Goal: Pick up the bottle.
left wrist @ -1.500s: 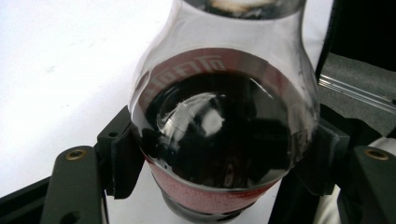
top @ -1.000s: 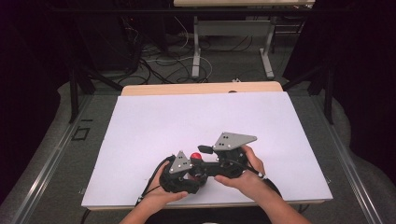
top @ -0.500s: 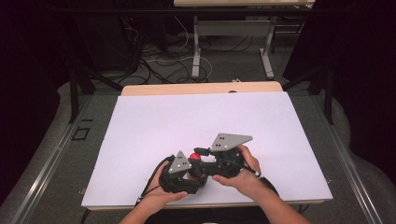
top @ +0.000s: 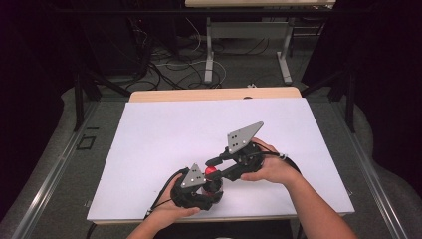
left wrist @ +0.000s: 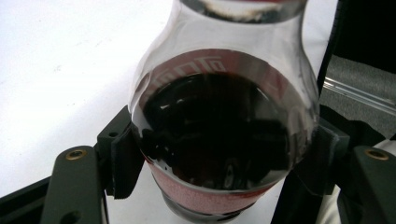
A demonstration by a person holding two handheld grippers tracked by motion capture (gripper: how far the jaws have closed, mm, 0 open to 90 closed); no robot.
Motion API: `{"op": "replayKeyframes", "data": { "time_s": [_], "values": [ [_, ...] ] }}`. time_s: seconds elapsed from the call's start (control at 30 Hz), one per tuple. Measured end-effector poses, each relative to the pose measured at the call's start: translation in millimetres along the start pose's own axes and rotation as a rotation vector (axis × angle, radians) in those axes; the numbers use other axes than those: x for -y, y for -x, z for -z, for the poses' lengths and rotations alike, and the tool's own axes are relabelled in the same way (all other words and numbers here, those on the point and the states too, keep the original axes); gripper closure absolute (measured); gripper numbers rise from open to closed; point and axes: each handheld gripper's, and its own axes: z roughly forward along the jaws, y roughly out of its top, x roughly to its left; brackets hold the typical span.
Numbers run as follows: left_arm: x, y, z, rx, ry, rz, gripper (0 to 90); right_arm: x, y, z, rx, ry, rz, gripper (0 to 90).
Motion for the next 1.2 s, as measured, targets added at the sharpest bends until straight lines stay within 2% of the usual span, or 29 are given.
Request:
{"op": "replayKeyframes", "data": {
  "time_s": [0.07, 0.1, 0.13, 0.2, 0.3, 0.37, 0.4, 0.43, 0.47, 0.53, 0.57, 0.6, 0.7, 0.8, 0.83, 0.87, 0.9, 0.93, 0.97, 1.0, 1.03, 1.07, 1.2],
  "values": [
    [-0.7, -1.6, 1.6, -0.005, 0.006, 0.005, 29.2, -1.6, -5.9, 1.4, 0.068, 0.028, -0.02, 52.6],
    [-0.8, -2.5, 1.9, -0.02, 0.014, 0.001, 29.3, -3.1, -10.0, 3.0, 0.111, 0.041, -0.045, 50.5],
    [-0.6, -2.8, 1.7, -0.03, 0.022, 0.006, 29.2, -4.1, -14.4, 4.1, 0.153, 0.066, -0.066, 50.5],
    [-0.9, -4.2, 3.1, -0.031, 0.006, 0.013, 29.2, -5.9, -23.7, 5.0, 0.272, 0.106, -0.095, 50.5],
    [-0.2, -4.7, 1.8, -0.058, 0.02, 0.026, 29.2, -5.5, -38.1, 1.7, 0.376, 0.121, -0.167, 51.1],
    [-0.3, -5.3, 1.9, -0.063, 0.018, 0.03, 29.2, -4.5, -44.7, -2.5, 0.416, 0.123, -0.214, 51.8],
    [-0.8, -5.9, 3.1, -0.057, 0.002, 0.024, 29.2, -4.5, -44.7, -2.5, 0.416, 0.123, -0.214, 51.8],
    [-0.9, -5.9, 3.2, -0.056, -0.002, 0.023, 29.2, -3.0, -49.3, -7.8, 0.457, 0.112, -0.251, 54.7],
    [-0.9, -5.1, 2.5, -0.06, 0.008, 0.035, 29.2, -3.0, -49.3, -7.8, 0.457, 0.112, -0.251, 54.7],
    [-0.4, -4.6, 1.3, -0.073, 0.018, 0.041, 29.2, -2.2, -51.3, -12.6, 0.497, 0.095, -0.259, 55.1],
    [-0.3, -4.5, 1.1, -0.073, 0.018, 0.044, 29.2, -1.3, -52.2, -15.6, 0.508, 0.094, -0.29, 55.1],
    [-0.2, -4.4, 0.9, -0.071, 0.018, 0.048, 29.2, -0.4, -51.4, -17.9, 0.515, 0.106, -0.286, 55.0],
    [-0.2, -3.7, 0.5, -0.074, 0.017, 0.042, 29.2, 0.5, -51.9, -23.0, 0.523, 0.107, -0.299, 58.8],
    [-0.6, -4.2, 1.9, -0.059, 0.004, 0.035, 29.3, 0.8, -52.3, -24.0, 0.519, 0.107, -0.285, 60.3],
    [-0.1, -3.7, 1.4, -0.062, 0.013, 0.031, 29.3, 1.3, -51.4, -22.7, 0.493, 0.098, -0.247, 60.8],
    [-0.3, -3.6, 2.6, -0.054, 0.002, 0.026, 29.3, 1.8, -49.9, -21.4, 0.47, 0.095, -0.228, 61.0],
    [0.0, -3.9, 2.8, -0.056, -0.003, 0.013, 29.3, 1.8, -49.9, -21.4, 0.47, 0.095, -0.228, 61.0],
    [-0.2, -3.7, 2.1, -0.057, 0.002, 0.012, 29.3, 3.6, -44.4, -18.0, 0.424, 0.095, -0.225, 61.2],
    [0.0, -3.0, 1.2, -0.059, 0.006, 0.017, 29.3, 3.9, -41.9, -16.4, 0.405, 0.087, -0.217, 61.3],
    [0.2, -2.2, 1.0, -0.056, 0.003, 0.014, 29.3, 3.6, -40.1, -15.9, 0.373, 0.081, -0.185, 61.3],
    [0.0, -2.0, 1.3, -0.045, 0.0, 0.011, 29.3, 3.6, -40.1, -15.9, 0.373, 0.081, -0.185, 61.3],
    [-0.1, -1.4, 2.5, -0.027, -0.001, -0.001, 29.3, 3.4, -34.6, -12.2, 0.297, 0.058, -0.128, 61.3],
    [-1.5, 0.5, 2.6, -0.005, 0.007, -0.013, 29.3, 3.5, -18.7, -5.0, 0.147, 0.056, -0.077, 61.4]
  ]
}}
